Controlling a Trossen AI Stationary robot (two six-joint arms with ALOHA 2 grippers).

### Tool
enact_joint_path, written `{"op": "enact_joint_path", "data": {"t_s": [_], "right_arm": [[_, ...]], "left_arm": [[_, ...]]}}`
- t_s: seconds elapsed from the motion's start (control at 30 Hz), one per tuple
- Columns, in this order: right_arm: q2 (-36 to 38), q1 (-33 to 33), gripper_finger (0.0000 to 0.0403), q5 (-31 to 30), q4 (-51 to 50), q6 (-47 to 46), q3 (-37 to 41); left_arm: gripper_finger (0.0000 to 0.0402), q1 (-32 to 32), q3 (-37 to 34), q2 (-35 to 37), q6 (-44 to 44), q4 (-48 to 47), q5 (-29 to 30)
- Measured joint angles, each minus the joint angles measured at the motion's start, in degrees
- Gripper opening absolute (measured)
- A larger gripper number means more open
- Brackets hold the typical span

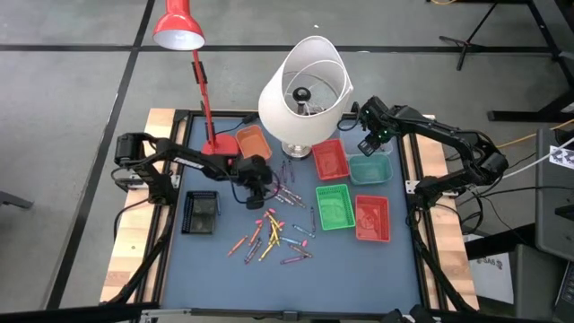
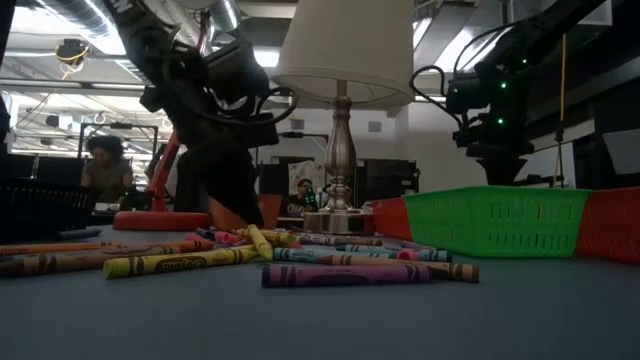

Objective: Sort crayons
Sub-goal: Put the gray crayon into the transparent bin

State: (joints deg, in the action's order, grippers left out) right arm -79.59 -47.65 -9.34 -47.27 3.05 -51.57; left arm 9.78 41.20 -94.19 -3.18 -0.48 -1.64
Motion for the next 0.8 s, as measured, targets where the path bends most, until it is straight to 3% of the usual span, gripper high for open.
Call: {"op": "enact_joint_path", "data": {"t_s": [0.8], "right_arm": [[2.5, 0.0, 0.0136, 0.0, -6.1, -1.7, 0.0]], "left_arm": [[0.0112, 0.0, -4.2, -0.1, -0.4, 7.2, -2.4]]}}
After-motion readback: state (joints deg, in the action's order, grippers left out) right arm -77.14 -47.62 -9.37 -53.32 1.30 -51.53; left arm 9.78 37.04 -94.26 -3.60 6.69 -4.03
